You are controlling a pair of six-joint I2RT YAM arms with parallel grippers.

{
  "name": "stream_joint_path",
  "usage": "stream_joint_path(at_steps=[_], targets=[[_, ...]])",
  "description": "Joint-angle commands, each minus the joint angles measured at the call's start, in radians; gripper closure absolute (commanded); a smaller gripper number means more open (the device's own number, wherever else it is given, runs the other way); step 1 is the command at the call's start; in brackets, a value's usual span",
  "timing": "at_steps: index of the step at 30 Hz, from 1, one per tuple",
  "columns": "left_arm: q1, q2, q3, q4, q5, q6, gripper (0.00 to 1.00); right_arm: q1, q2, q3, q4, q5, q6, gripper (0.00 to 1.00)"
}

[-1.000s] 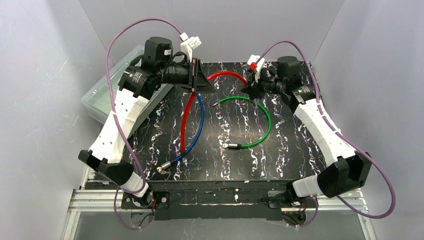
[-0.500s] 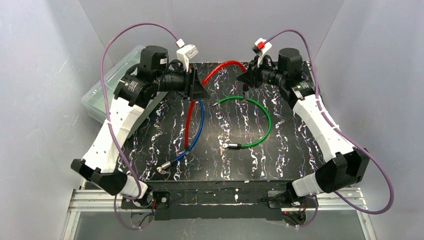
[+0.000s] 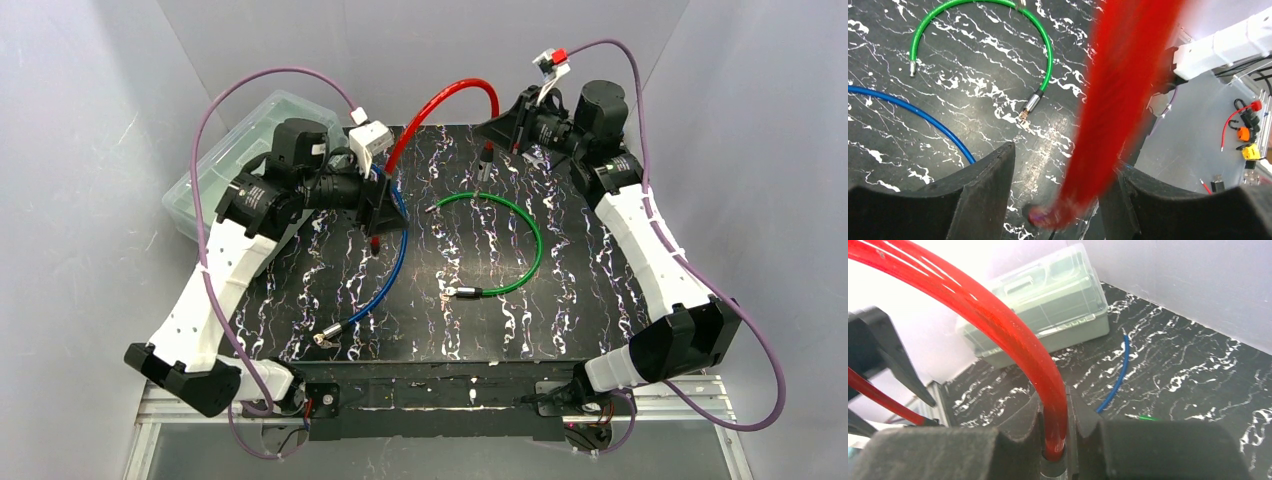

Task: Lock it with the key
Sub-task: Pick up the lock from the center of the board.

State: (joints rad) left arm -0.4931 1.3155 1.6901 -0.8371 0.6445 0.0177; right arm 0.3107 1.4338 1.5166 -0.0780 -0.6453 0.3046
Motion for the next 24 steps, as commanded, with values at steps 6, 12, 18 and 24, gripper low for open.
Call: stream_joint_path(at_steps=[6,12,18,24], targets=[[-0.002,-0.113,-0.13,0.085,0.019,0.074,0.48,-0.019,-0.011,0.016,0.237,-0.089,0.266,0.99],[-0.003,-0.138,-0.135,0.101,0.015,0.102,0.48,-0.019,-0.019,-0.009,0.239,-0.11,0.254,0.99],[-0.004,-0.16,-0.127,0.105,0.055,0.162,0.53,-0.019,-0.025,-0.029,0.23,-0.13,0.235,0.99],[-0.003,-0.202,-0.15,0.11,0.113,0.207,0.81,-0.019,-0.019,-0.041,0.24,-0.14,0.239,0.99]])
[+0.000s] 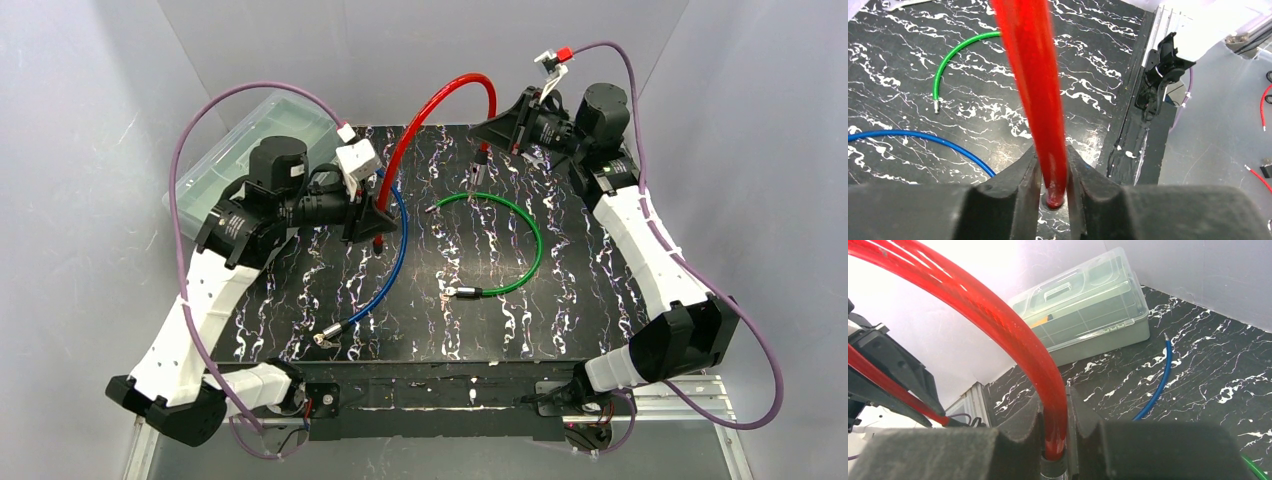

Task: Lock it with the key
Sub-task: Pick up the lock from the center of the board, then lock the lock.

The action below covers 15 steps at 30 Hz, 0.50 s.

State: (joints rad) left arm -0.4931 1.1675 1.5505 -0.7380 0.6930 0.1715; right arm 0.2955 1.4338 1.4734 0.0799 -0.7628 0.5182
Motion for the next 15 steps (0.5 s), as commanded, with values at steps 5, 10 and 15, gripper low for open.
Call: stream_joint_path(at_steps=[5,10,15], targets=[[-0.015,-0.065,-0.033,0.029,0.107,0.058,1.0,-0.002,0.004,-0.074,0.226,-0.049,0.192,0.99],[-0.08,-0.106,-0.109,0.255,-0.021,0.004,1.0,0.018,0.03,-0.188,0.448,-0.072,0.412,0.99],[-0.202,-0.089,-0.125,0.434,-0.149,0.037,1.0,0.054,0.036,-0.269,0.629,-0.075,0.567,0.99]])
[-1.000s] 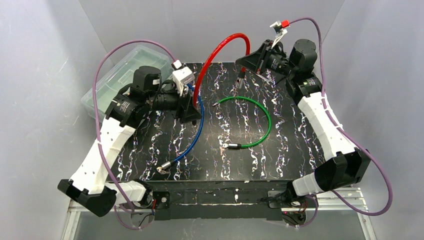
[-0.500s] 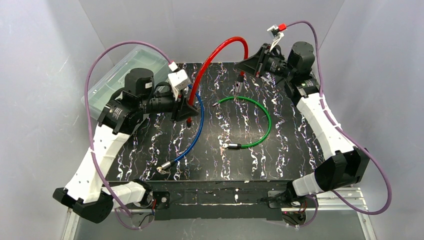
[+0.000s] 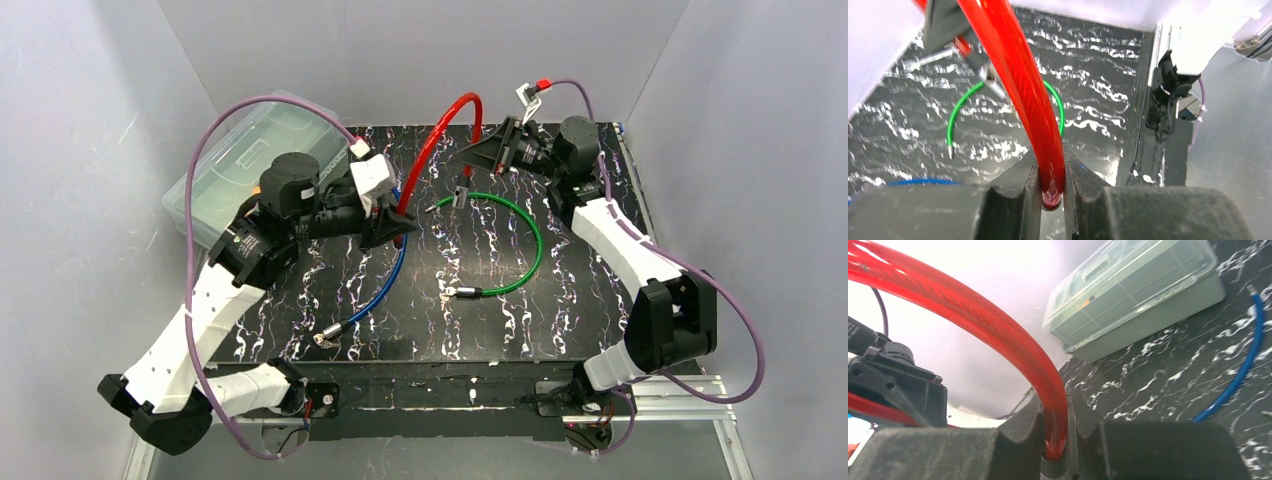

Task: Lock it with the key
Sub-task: Lock the lock.

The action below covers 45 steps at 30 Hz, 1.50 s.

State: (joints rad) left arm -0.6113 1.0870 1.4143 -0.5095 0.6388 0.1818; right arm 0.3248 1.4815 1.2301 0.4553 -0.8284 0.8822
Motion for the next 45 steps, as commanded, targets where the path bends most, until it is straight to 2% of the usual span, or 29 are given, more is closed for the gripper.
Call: stream_joint_path(at_steps=[1,4,7,10,15,21,45], targets=[[-0.109,0.004,0.018,0.23,-0.122,0.036,1.0,0.03,-0.013,-0.033,0.262,-0.009,0.214,0.99],[-0.175,0.022,0.014,0.338,-0.204,0.063,1.0,0.039,-0.02,-0.065,0.325,-0.008,0.268,0.99],[-0.224,0.028,-0.003,0.472,-0.259,0.095,1.0,0.044,-0.026,-0.118,0.462,-0.004,0.362,0.99],[-0.258,0.05,0.018,0.556,-0.322,0.086,1.0,0.048,-0.034,-0.137,0.499,-0.004,0.389,0.99],[-0.268,0.105,0.1,0.57,-0.402,0.028,1.0,0.049,-0.038,-0.167,0.612,0.004,0.468,0.99],[-0.268,0.098,0.073,0.576,-0.416,0.014,1.0,0.049,-0.036,-0.164,0.669,0.016,0.532,0.99],[-0.286,0.126,0.031,0.577,-0.372,-0.001,1.0,0.065,-0.031,-0.169,0.688,0.027,0.572,0.99]])
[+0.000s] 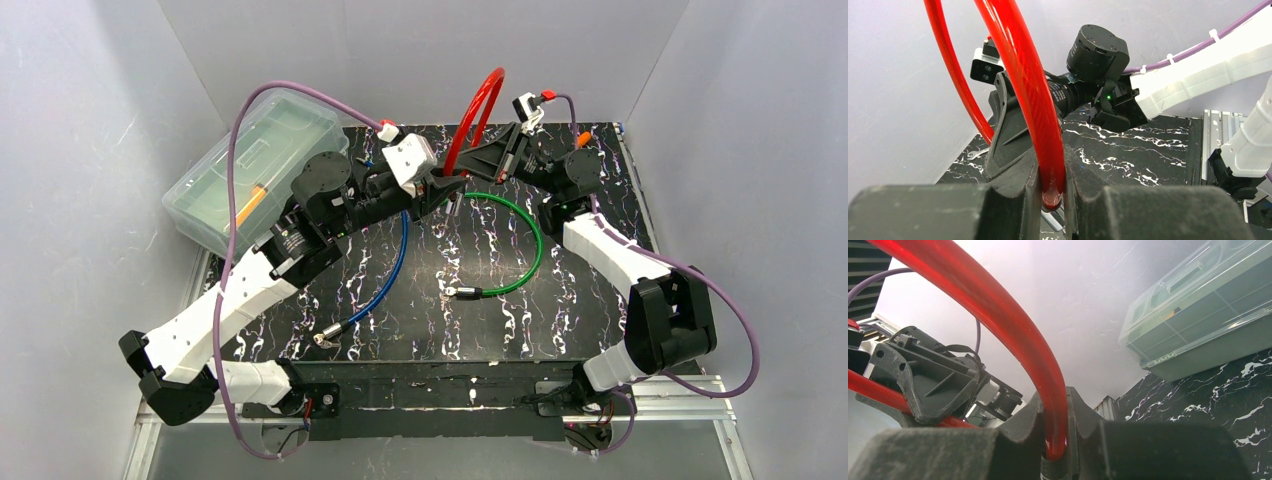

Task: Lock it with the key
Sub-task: Lock the lock.

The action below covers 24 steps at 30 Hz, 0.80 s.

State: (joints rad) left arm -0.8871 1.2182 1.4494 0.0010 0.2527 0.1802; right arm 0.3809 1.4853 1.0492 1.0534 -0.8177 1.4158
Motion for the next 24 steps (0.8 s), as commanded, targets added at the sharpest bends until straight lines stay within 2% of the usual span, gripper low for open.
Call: stream_joint_path(at_steps=[1,18,19,24], targets=[[-0.01,-0.004,-0.007,0.067,0.014,0.001,1.0,0.008,-0.036,0.011,0.093,0.018,0.045,0.99],[-0.012,-0.015,-0.04,0.056,0.01,0.019,1.0,0.009,-0.018,0.006,0.176,0.039,0.13,0.99],[-0.011,-0.019,-0.053,0.069,0.019,0.029,1.0,0.009,-0.017,0.003,0.182,0.042,0.14,0.99],[-0.012,-0.086,-0.25,0.356,0.016,0.169,1.0,0.01,-0.019,-0.043,0.194,0.077,0.198,0.99]])
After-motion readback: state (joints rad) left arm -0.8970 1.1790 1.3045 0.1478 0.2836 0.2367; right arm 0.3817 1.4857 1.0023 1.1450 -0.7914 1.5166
